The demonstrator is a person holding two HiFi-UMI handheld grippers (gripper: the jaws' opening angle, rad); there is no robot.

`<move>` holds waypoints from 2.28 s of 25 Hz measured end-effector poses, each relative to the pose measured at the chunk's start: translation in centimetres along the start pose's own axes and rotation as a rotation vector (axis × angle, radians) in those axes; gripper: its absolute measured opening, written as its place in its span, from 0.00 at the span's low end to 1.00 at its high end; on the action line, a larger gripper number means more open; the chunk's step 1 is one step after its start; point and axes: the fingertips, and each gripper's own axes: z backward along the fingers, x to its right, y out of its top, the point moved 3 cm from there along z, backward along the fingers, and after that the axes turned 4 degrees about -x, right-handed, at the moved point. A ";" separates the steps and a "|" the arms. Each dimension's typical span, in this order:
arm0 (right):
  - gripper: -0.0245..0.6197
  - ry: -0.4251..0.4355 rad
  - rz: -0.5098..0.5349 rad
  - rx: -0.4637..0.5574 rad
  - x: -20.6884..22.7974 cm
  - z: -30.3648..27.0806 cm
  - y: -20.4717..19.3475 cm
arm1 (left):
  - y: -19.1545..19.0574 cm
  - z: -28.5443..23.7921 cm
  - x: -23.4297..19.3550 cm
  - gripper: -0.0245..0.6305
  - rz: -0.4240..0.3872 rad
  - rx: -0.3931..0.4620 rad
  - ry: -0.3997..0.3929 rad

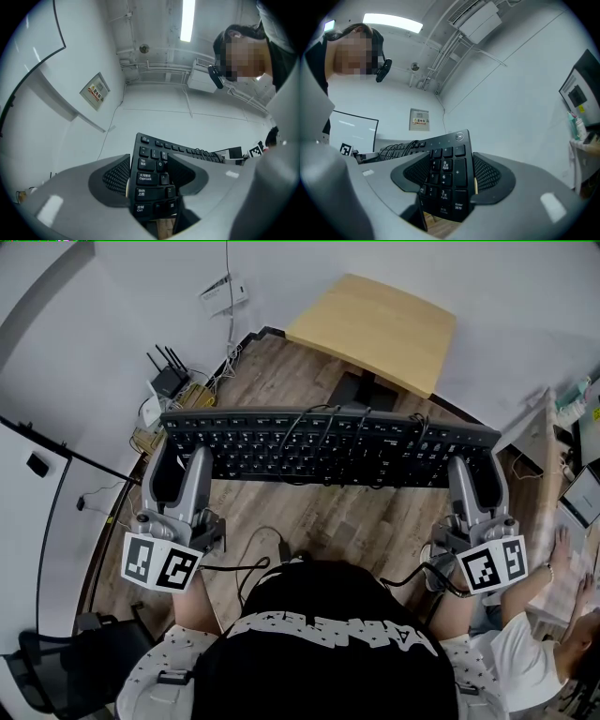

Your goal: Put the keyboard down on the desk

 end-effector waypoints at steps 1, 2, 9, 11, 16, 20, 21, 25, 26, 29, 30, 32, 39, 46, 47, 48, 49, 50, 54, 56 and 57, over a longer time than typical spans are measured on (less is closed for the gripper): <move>0.50 -0.001 0.001 0.001 -0.1 0.0 0.0 | 0.0 0.0 0.0 0.39 0.001 0.001 -0.002; 0.50 -0.003 0.002 0.002 -0.1 0.0 0.1 | 0.0 -0.1 -0.1 0.39 0.001 0.002 -0.004; 0.50 -0.024 0.006 -0.002 -0.4 0.4 0.2 | -0.2 -0.5 -0.3 0.39 0.010 -0.002 -0.019; 0.50 -0.032 0.007 -0.004 -0.4 0.5 0.3 | -0.2 -0.6 -0.3 0.39 0.015 -0.005 -0.023; 0.50 -0.048 0.007 -0.014 -0.6 0.6 0.4 | -0.4 -0.9 -0.5 0.39 0.024 -0.018 -0.027; 0.50 -0.059 0.007 -0.016 -0.6 0.7 0.4 | -0.6 -1.1 -0.6 0.39 0.036 -0.031 -0.038; 0.50 -0.059 0.007 -0.017 -0.6 0.7 0.4 | -0.6 -1.1 -0.6 0.39 0.038 -0.034 -0.039; 0.50 -0.057 0.003 -0.017 -0.5 0.8 0.3 | -0.7 -1.2 -0.6 0.39 0.035 -0.025 -0.040; 0.50 -0.060 0.004 -0.016 -0.5 0.8 0.2 | -0.7 -1.3 -0.7 0.39 0.034 -0.023 -0.042; 0.50 -0.073 0.010 -0.007 -0.5 0.9 0.1 | -1.1 -1.7 -0.8 0.39 0.036 -0.019 -0.058; 0.50 -0.077 0.013 -0.003 -0.5 1.0 0.0 | -1.2 -1.9 -0.8 0.39 0.037 -0.017 -0.064; 0.50 -0.087 0.019 0.007 -0.3 1.1 -0.3 | -1.7 -2.3 -1.0 0.39 0.038 -0.008 -0.078; 0.50 -0.110 0.036 0.005 -0.3 1.2 -0.2 | -2.6 -3.1 -1.2 0.39 0.064 -0.009 -0.099; 0.50 -0.071 0.018 -0.037 -0.9 0.8 1.0 | -1.2 -1.2 -0.9 0.39 0.071 -0.030 -0.040; 0.50 -0.074 0.019 -0.037 -0.9 0.9 1.1 | -1.3 -1.3 -0.9 0.39 0.072 -0.030 -0.042; 0.50 -0.075 0.018 -0.037 -0.8 0.9 1.1 | -1.3 -1.3 -0.8 0.39 0.073 -0.032 -0.042; 0.50 -0.073 0.013 -0.037 -0.8 0.9 1.1 | -1.2 -1.2 -0.7 0.39 0.070 -0.036 -0.040; 0.50 -0.068 0.004 -0.038 -0.7 0.8 0.9 | -0.9 -1.1 -0.7 0.39 0.063 -0.041 -0.033; 0.50 -0.051 -0.025 -0.033 -0.5 0.6 0.3 | -0.3 -0.8 -0.5 0.39 0.033 -0.047 -0.015; 0.50 -0.050 -0.023 -0.032 -0.4 0.6 0.4 | -0.3 -0.8 -0.4 0.39 0.035 -0.044 -0.015; 0.50 -0.049 -0.023 -0.033 -0.4 0.6 0.5 | -0.3 -0.8 -0.4 0.39 0.037 -0.045 -0.015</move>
